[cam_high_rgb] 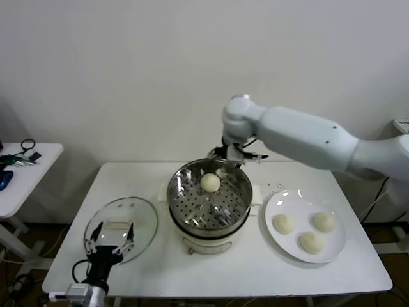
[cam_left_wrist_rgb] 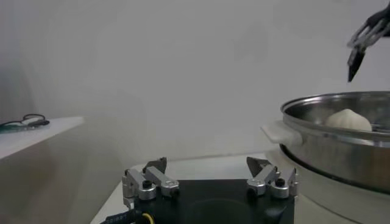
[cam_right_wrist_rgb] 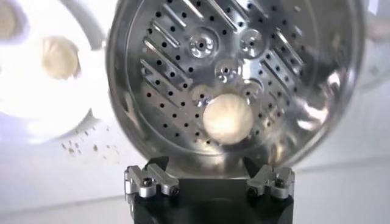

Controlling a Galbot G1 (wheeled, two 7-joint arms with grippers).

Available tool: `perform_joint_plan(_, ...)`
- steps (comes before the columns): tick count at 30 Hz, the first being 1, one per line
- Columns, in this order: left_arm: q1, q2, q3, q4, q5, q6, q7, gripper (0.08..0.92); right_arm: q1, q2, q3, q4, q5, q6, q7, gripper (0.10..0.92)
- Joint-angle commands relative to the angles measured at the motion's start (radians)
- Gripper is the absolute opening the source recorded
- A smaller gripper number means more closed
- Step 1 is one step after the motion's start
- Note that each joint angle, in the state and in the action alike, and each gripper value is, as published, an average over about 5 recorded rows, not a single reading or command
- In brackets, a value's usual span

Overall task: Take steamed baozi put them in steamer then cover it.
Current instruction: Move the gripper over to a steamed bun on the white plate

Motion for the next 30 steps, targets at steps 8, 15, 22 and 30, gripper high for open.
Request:
perform_joint_plan(8,-0.006,0.011,0.006,-0.002,-0.002,-0.005,0.007,0.823,0.021,-0.374,-0.106,0.072,0.618,-0.628,0.043,0.823)
perform_joint_plan(15,-0.004,0.015,0.000,-0.007,-0.001,-0.006,0.008,0.823,-0.207,-0.464,0.002,0.042,0.486,-0.618,0.010,0.823)
perform_joint_plan(22,0.000,0.014,-0.002,-0.007,0.006,-0.002,0.006,0.823,-0.445,-0.450,0.156,-0.040,0.331,-0.578,0.010,0.823)
perform_joint_plan(30,0.001,0.008,-0.003,-0.001,0.010,0.000,0.005,0.823,-0.536,-0.401,0.190,-0.074,0.285,-0.571,0.022,0.823)
